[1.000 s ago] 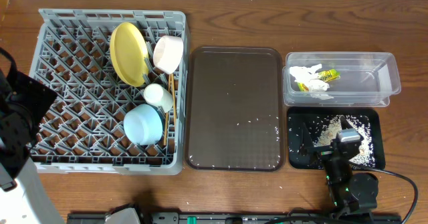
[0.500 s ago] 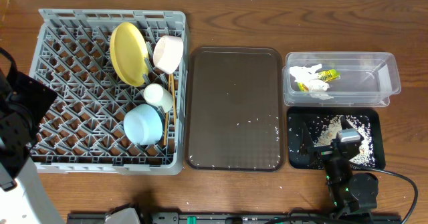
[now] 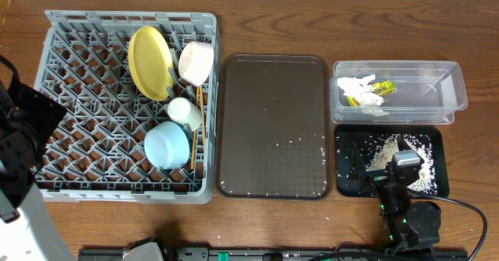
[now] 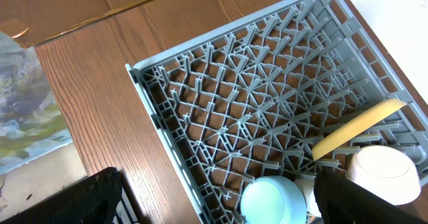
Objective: Sort waste into correct bins and load items into the dishwasher
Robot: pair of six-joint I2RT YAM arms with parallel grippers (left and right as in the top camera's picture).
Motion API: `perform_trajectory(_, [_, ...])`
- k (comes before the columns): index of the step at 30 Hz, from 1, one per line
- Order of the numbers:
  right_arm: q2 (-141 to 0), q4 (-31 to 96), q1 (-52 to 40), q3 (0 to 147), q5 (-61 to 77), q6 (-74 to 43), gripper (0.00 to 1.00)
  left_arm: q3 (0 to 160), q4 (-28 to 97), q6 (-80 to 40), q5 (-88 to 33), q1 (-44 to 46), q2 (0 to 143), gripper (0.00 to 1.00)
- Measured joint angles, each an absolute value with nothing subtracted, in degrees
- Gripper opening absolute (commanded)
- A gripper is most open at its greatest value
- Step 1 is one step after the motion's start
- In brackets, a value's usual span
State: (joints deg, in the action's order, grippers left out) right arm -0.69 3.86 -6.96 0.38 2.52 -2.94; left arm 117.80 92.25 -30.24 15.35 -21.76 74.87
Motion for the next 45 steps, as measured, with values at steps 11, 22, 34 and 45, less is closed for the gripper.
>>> perform_trajectory(11, [-0.69, 3.84, -6.96, 0.38, 2.52, -2.94, 0.99, 114.37, 92.23, -30.26, 15.35, -19.40, 65.95, 0.93])
perform_trajectory(22, [-0.69, 3.84, -6.96, 0.38, 2.50, -2.94, 0.99, 88.05, 92.23, -30.20, 17.06, -8.69, 39.16, 0.93])
perform_trajectory(34, [-0.69, 3.88, -6.96, 0.38, 2.48, -2.94, 0.99, 66.19, 78.11, -29.56, 16.91, -7.60, 21.19, 0.93])
perform_trajectory(45, [-0.69, 3.86, -6.96, 0.38, 2.48, -2.94, 0.99, 44.62, 24.16, -28.51, 3.66, -7.57, 13.56, 0.93])
